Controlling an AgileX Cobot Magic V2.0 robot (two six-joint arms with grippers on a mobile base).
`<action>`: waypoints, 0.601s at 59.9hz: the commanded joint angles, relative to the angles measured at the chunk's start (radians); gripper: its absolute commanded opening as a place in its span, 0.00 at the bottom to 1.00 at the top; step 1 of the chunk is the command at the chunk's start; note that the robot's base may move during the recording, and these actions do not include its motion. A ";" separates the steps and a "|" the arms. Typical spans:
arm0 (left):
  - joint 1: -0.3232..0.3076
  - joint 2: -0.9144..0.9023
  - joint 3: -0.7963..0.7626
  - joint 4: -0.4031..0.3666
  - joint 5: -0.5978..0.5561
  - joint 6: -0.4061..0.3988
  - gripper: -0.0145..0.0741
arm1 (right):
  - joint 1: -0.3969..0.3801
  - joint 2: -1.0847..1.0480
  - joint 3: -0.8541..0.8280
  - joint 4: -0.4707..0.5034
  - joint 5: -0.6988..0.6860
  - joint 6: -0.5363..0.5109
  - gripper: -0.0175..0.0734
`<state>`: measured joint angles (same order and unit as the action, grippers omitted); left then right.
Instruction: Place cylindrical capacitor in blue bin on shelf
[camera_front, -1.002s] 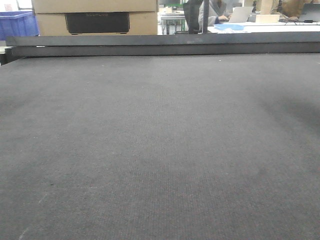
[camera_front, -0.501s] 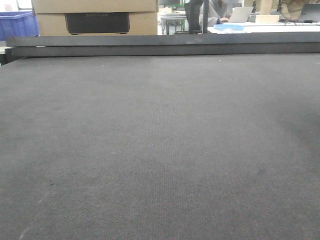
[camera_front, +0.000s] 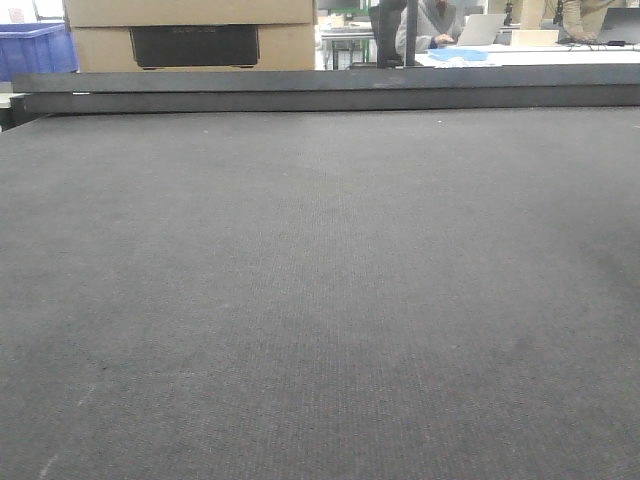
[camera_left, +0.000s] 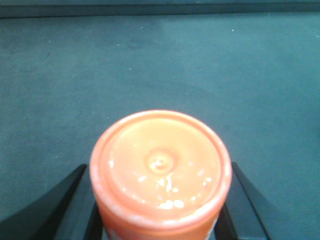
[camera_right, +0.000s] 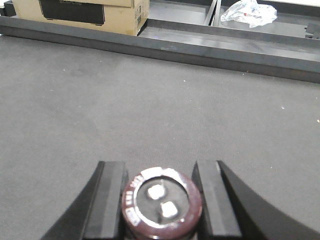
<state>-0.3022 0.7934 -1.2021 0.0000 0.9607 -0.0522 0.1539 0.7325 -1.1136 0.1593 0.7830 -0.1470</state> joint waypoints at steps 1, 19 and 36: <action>-0.006 0.012 -0.007 0.012 -0.004 0.004 0.04 | 0.000 -0.006 0.001 0.001 -0.013 -0.001 0.05; -0.006 0.012 -0.007 0.014 -0.032 0.004 0.04 | 0.000 -0.006 0.001 0.001 -0.008 -0.001 0.05; -0.006 0.012 -0.007 0.014 -0.036 0.004 0.04 | 0.000 -0.006 0.001 0.001 -0.008 -0.001 0.05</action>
<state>-0.3022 0.8070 -1.2021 0.0147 0.9514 -0.0522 0.1539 0.7325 -1.1136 0.1600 0.7918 -0.1470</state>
